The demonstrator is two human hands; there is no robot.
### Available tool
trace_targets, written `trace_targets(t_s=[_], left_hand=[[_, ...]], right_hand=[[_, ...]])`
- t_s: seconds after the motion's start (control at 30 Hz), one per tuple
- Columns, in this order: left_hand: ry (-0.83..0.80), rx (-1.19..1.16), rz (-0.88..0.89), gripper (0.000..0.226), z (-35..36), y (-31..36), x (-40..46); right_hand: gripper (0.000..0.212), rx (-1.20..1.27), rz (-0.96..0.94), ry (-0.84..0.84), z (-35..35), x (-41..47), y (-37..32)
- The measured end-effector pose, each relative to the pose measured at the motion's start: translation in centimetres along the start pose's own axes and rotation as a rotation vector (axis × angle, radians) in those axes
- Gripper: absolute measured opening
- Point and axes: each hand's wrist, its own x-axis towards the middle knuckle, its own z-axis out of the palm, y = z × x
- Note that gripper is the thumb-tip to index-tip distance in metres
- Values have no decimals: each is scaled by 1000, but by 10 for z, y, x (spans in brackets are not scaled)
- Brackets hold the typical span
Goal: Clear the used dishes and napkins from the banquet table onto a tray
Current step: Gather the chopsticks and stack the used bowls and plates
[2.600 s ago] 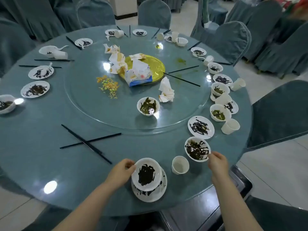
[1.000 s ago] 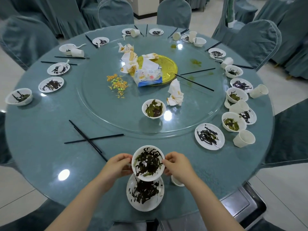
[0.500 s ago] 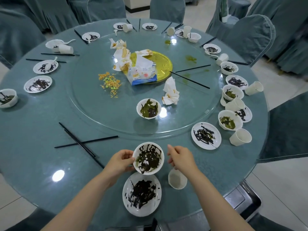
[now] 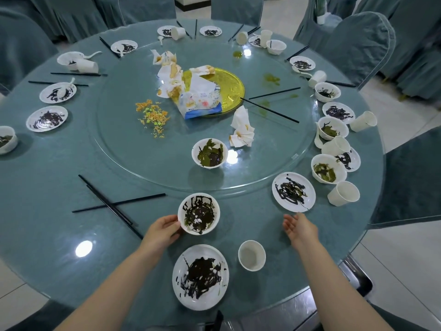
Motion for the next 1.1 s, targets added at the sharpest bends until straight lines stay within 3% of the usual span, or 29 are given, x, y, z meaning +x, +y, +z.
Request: trace_targets(t_s=[0.23, 0.5, 0.73, 1.1], left_hand=[[-11, 280, -27, 18, -4, -12, -13], [-123, 625, 26, 11, -4, -19, -36], [-58, 593, 34, 3, -11, -33, -47], [54, 363, -123, 6, -18, -44, -55]], right_hand=[[21, 44, 17, 5, -6, 11, -7], [3, -42, -5, -34, -12, 10, 3], [21, 26, -13, -57, 0, 6, -6], [18, 93, 2, -111, 0, -3, -8]])
